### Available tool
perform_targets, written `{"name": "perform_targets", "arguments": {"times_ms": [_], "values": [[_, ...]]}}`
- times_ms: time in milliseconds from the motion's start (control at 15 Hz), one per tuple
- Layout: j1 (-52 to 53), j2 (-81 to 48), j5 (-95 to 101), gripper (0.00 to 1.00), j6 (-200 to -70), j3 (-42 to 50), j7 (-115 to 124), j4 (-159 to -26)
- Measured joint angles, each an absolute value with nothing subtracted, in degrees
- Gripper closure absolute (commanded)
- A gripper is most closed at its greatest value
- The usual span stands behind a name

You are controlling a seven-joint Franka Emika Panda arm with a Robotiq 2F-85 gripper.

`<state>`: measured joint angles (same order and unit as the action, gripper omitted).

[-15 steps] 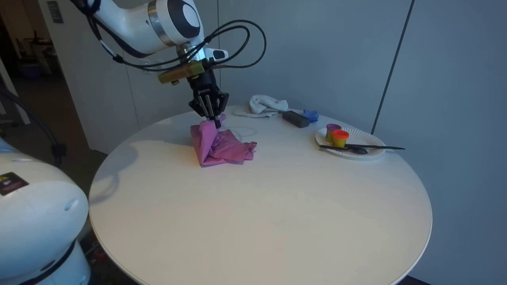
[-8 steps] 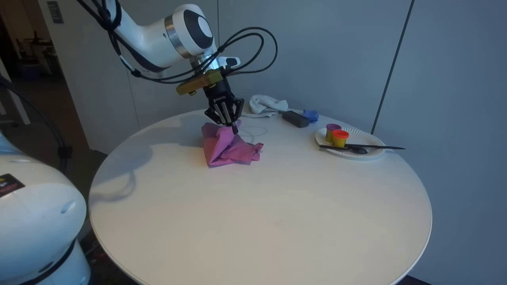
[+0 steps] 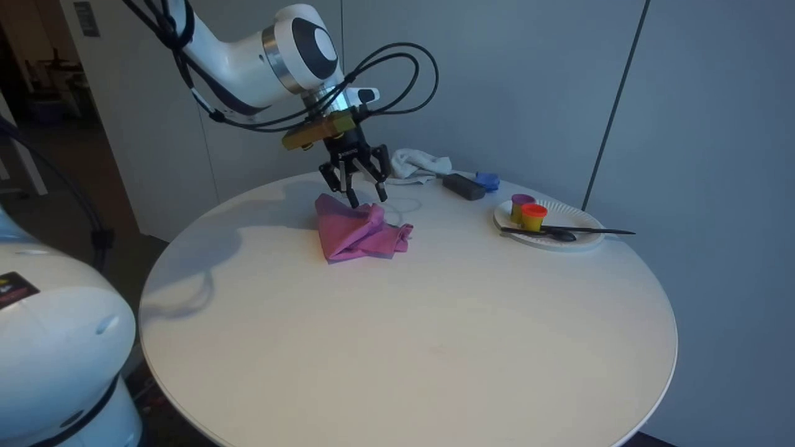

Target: Fold the pink shirt twice

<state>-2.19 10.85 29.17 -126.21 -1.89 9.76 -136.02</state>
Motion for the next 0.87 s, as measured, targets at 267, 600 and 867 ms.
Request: {"name": "perform_targets", "arguments": {"times_ms": [267, 600, 867], "values": [[-1.3, 15.0, 25.8, 0.0, -121.2, -2.5, 9.7, -136.3], [2.1, 24.1, 14.9, 0.01, -108.6, -4.0, 8.7, -136.5], [2.7, 26.7, 14.1, 0.0, -107.5, -4.2, 8.7, -137.6]]}}
